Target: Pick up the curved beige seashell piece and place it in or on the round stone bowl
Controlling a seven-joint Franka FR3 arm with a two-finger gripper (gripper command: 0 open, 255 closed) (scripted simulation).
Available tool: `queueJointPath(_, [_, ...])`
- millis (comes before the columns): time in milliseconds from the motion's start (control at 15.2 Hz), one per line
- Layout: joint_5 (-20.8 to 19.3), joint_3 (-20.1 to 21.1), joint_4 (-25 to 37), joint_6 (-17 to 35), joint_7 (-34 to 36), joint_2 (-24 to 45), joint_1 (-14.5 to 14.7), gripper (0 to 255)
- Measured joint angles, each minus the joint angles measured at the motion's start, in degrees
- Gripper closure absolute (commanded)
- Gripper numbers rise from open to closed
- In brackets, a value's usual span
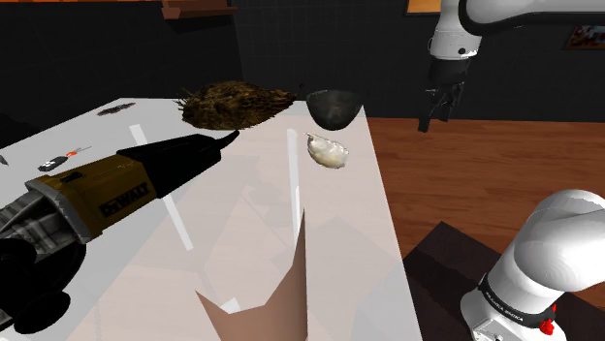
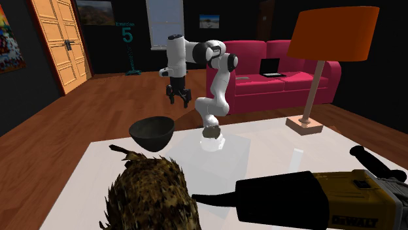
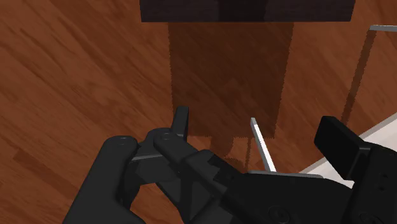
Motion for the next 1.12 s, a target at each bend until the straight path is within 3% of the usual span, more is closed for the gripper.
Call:
queueJointPath(264, [0.97,1.35,-0.69,3.08,-0.29,0.67,1.61,0])
queueJointPath(1122, [6.01,12.35,-1.07,19.80,-0.29,5.81,11.42,0])
